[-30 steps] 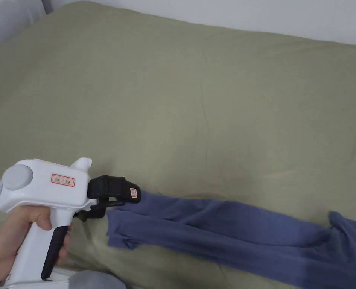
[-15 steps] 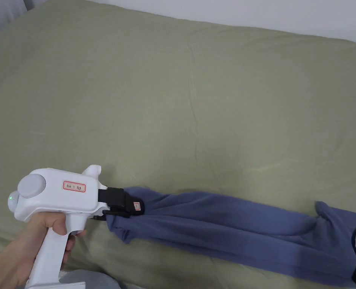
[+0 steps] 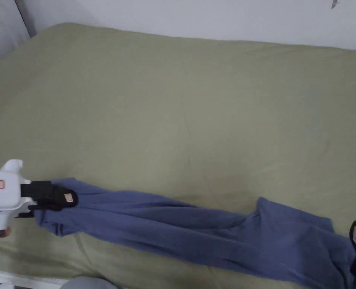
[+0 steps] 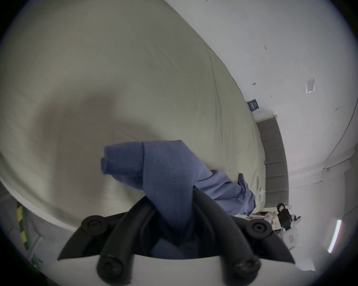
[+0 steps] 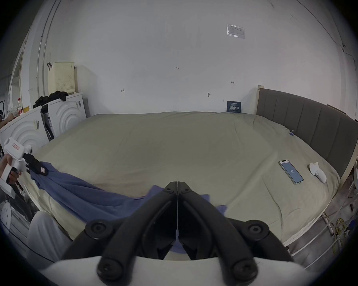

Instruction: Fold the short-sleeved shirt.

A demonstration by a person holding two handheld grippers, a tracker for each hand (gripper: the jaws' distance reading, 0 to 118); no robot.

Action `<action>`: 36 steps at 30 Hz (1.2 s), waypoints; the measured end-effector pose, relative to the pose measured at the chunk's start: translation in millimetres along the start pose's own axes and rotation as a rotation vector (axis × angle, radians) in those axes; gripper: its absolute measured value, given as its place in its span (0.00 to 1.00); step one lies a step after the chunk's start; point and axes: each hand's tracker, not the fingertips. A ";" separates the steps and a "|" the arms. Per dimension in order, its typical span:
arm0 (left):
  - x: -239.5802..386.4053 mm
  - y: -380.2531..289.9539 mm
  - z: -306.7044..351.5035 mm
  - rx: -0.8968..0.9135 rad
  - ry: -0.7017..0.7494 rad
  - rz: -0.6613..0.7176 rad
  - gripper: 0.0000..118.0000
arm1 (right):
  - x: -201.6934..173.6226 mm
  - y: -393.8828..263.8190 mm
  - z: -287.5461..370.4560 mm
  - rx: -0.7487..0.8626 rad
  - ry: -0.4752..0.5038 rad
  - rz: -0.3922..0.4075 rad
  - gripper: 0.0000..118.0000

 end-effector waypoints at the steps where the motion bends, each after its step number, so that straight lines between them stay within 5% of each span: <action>1: 7.0 0.7 9.5 0.010 0.035 -0.020 0.06 | 0.6 -0.3 0.1 0.001 0.000 -0.002 0.02; 9: 118.0 -30.8 8.3 -0.006 0.102 -0.313 0.06 | 7.6 -6.3 6.0 0.006 0.019 -0.032 0.02; 15: 202.4 -74.4 -53.3 -0.088 0.099 -0.476 0.06 | 17.6 -12.5 12.6 -0.004 0.017 -0.059 0.02; 22: 237.1 -110.6 -154.5 -0.201 0.115 -0.516 0.06 | 31.1 -18.4 17.9 -0.020 0.015 -0.088 0.02; 23: 238.4 -115.5 -165.9 -0.212 0.153 -0.554 0.11 | 32.1 -19.0 18.1 -0.025 0.014 -0.085 0.02; 26: 243.3 -125.9 -185.5 -0.267 0.139 -0.577 0.96 | 35.2 -20.7 19.8 -0.030 0.011 -0.077 0.02; 29: 246.7 -122.3 -165.8 -0.285 0.031 -0.498 1.00 | 38.1 -23.3 19.0 -0.042 0.006 -0.085 0.02; 32: 239.4 -111.1 -135.5 -0.226 -0.014 -0.481 0.89 | 39.3 -25.6 13.9 -0.060 0.011 -0.105 0.02; 35: 223.9 -95.2 -116.2 -0.190 -0.051 -0.431 0.10 | 38.0 -28.3 8.7 -0.072 0.016 -0.120 0.02; 36: 217.3 -91.6 -117.8 -0.182 -0.041 -0.417 0.01 | 37.6 -28.4 7.2 -0.079 0.020 -0.123 0.02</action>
